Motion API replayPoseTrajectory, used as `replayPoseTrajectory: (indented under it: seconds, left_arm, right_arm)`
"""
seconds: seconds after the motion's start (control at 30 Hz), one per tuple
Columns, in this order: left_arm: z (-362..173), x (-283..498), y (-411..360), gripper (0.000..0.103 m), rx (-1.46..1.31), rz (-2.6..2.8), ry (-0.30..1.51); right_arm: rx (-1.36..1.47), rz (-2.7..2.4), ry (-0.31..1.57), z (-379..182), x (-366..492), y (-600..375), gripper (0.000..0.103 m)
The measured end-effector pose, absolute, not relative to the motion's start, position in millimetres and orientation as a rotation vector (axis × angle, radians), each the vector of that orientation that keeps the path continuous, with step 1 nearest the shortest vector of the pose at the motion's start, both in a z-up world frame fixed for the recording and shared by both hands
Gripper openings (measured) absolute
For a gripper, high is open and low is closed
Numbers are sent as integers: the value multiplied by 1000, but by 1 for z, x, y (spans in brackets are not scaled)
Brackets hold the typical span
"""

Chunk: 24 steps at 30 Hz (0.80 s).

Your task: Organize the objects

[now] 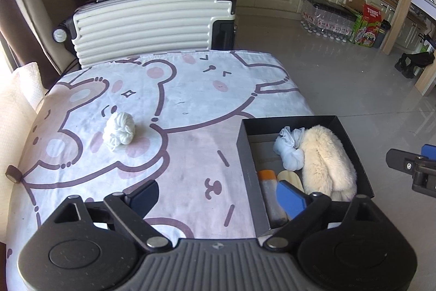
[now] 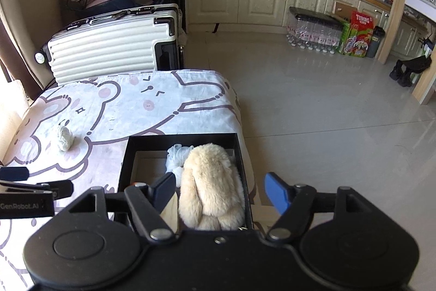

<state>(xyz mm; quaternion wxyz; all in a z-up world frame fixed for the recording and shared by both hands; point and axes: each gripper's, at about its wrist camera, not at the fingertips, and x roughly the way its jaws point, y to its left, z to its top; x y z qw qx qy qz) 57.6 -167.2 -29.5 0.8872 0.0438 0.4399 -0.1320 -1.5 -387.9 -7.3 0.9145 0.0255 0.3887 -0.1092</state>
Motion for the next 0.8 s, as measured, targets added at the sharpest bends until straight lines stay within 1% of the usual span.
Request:
replayPoseTrajectory:
  seconds: [0.03, 0.17, 0.23, 0.27, 0.33, 0.5, 0.8]
  left_arm:
    - [-29, 57, -164, 97, 88, -270, 912]
    - [-27, 56, -157, 101, 88, -255, 901]
    - [-26, 55, -156, 102, 88, -253, 898]
    - [-26, 55, -155, 103, 88, -253, 896]
    - [-26, 55, -155, 103, 91, -254, 896]
    - [-27, 55, -155, 103, 104, -251, 896]
    - [-30, 56, -156, 103, 98, -241, 895]
  right_arm:
    - [44, -230, 802, -7, -2, -387, 79]
    - [13, -249, 812, -8, -4, -385, 82]
    - [6, -260, 818, -10, -6, -386, 86]
    - [4, -267, 821, -11, -6, -387, 88]
    - [4, -280, 827, -14, -7, -389, 96]
    - [16, -307, 827, -19, -9, -394, 103]
    - [28, -316, 840, -22, -8, -399, 103]
